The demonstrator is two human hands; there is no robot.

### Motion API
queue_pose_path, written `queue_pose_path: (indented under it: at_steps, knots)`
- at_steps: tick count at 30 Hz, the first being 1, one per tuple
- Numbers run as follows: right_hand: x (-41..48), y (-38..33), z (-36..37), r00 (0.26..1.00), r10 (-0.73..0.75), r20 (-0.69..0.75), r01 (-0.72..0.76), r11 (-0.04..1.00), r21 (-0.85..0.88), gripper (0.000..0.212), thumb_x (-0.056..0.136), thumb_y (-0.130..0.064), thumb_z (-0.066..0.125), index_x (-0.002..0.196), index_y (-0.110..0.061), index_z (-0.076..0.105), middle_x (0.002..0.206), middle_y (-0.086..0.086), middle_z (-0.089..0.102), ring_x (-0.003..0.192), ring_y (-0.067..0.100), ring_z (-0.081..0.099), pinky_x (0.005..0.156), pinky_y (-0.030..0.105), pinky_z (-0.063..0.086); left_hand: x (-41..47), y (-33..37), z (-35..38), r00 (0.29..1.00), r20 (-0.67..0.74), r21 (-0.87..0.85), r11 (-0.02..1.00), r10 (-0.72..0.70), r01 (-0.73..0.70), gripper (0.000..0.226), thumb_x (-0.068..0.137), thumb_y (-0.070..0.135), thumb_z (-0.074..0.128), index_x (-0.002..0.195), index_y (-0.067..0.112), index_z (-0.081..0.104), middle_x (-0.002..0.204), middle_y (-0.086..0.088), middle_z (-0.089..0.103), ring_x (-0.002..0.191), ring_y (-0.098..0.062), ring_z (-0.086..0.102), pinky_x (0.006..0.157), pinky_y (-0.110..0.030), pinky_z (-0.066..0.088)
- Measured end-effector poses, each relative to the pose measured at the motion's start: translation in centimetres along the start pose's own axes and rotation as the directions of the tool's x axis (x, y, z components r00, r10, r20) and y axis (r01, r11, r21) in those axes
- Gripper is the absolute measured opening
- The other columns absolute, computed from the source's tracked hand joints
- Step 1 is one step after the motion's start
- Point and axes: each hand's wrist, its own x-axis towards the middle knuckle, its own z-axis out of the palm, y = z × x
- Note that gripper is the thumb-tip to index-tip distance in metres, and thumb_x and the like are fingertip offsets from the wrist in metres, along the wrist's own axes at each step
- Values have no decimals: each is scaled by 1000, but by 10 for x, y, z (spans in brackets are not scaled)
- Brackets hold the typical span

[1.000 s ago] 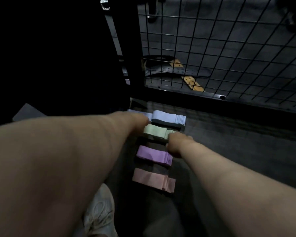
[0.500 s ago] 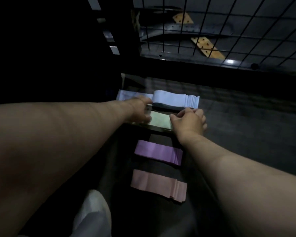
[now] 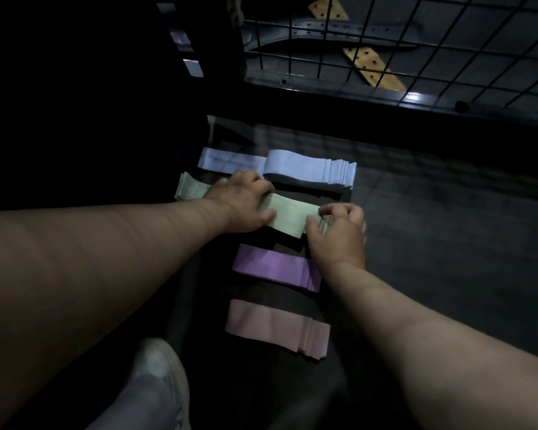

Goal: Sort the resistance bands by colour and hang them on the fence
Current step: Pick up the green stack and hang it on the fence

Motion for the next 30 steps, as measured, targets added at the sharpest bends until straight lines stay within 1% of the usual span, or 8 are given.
queue_pose_path:
  at_steps: [4,6,8,12,16,21,26,30]
  knots:
    - [0,4,-5,985,-162,57,168,975,-148,49,80,-42,73,120,-20,56,143,1,35,135,23,30,112,37,20,-4,-3,0,997,-49,1,998,62,-62,65,86,60,58,141,28,44,140,3,40,136,-20,35,111,-39,32]
    - [3,6,-7,971,-214,106,233,945,-228,55,77,-43,75,123,-21,54,147,1,33,139,22,27,113,39,18,-8,-6,1,992,29,39,991,124,-125,82,78,62,68,146,28,38,144,4,34,136,-18,32,110,-38,33]
    - [7,9,-9,965,-223,138,251,936,-248,55,78,-41,75,124,-22,54,148,0,32,139,22,26,113,37,17,-8,-10,5,985,87,96,983,151,-159,91,76,53,74,151,27,30,147,3,28,138,-19,29,108,-38,34]
    - [9,11,-12,961,-224,161,245,961,-124,43,84,-30,71,123,-21,55,134,-2,46,128,21,38,106,33,26,-4,-11,8,988,-30,23,989,149,-148,72,81,45,73,144,29,43,142,5,38,134,-19,36,110,-36,32]
    - [11,14,-15,965,-225,132,231,972,-30,39,85,-22,71,122,-22,56,117,-5,55,119,21,48,105,40,39,0,-7,6,978,-138,-69,983,158,-168,63,76,49,78,133,31,58,129,9,49,126,-16,43,108,-35,33]
    - [12,18,-18,955,-256,151,271,959,-85,56,83,-26,71,135,-23,50,128,-3,58,124,20,46,106,34,28,3,3,9,972,-168,-72,981,164,-178,55,78,50,75,129,33,60,129,13,51,126,-12,41,106,-30,26]
    - [9,15,-11,978,-181,101,173,981,83,49,88,-31,70,132,-19,53,127,4,60,121,23,53,106,41,42,3,7,12,967,-211,-117,979,141,-169,46,81,52,72,121,33,62,122,14,53,120,-11,44,105,-31,28]
    - [6,13,-2,990,-103,98,87,985,152,54,93,-33,62,141,-22,41,138,1,57,127,24,50,109,43,41,4,8,18,959,-234,-98,977,161,-188,41,82,54,69,117,33,62,115,14,56,116,-11,49,103,-35,33]
